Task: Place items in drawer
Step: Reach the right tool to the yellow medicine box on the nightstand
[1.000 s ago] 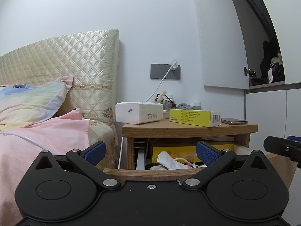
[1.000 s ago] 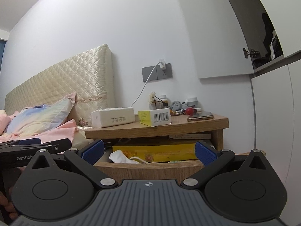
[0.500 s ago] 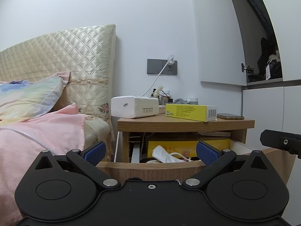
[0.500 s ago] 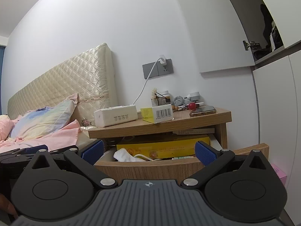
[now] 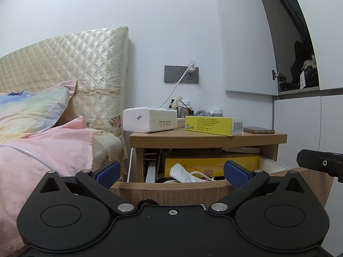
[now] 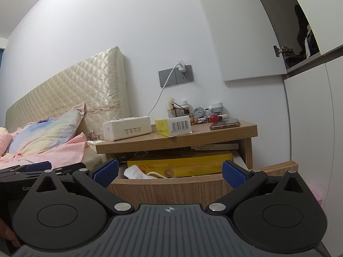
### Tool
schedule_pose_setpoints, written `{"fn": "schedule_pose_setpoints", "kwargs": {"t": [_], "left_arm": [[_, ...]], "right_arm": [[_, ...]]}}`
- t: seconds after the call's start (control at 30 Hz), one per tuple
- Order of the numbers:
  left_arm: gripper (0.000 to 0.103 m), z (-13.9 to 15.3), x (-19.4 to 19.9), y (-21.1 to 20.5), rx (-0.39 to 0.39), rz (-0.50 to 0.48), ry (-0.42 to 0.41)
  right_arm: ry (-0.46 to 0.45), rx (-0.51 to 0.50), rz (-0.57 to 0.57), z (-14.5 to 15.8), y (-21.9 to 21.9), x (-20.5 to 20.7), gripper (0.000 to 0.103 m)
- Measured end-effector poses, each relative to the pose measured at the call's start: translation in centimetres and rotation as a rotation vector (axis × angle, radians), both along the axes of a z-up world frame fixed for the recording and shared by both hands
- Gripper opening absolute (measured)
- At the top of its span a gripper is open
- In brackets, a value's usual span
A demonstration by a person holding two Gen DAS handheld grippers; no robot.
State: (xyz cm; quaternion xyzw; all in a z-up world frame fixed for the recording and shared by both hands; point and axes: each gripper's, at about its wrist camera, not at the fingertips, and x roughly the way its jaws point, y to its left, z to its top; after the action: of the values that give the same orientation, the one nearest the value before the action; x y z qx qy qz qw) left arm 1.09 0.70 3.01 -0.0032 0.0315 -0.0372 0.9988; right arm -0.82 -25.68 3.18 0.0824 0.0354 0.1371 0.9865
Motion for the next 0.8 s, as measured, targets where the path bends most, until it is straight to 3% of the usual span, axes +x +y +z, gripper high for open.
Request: {"fn": "schedule_pose_setpoints", "kwargs": {"t": [0.37,0.53,0.8], "left_arm": [[0.102,0.3,-0.2,0.4,-0.019,-0.029,0.008],[0.102,0.5,-0.5,0.4,-0.026,-0.044,0.009],[0.102,0.6,-0.6,0.5,-0.029,-0.055,0.023]], "right_arm": [[-0.037,0.004,0.039,3.9,-0.9,1.6,0.103],[0.038,0.017,0.09,7.4,-0.8,4.9,0.103],[0.179,-0.071,0.141,13.0,1.3,13.3,0.103]]}}
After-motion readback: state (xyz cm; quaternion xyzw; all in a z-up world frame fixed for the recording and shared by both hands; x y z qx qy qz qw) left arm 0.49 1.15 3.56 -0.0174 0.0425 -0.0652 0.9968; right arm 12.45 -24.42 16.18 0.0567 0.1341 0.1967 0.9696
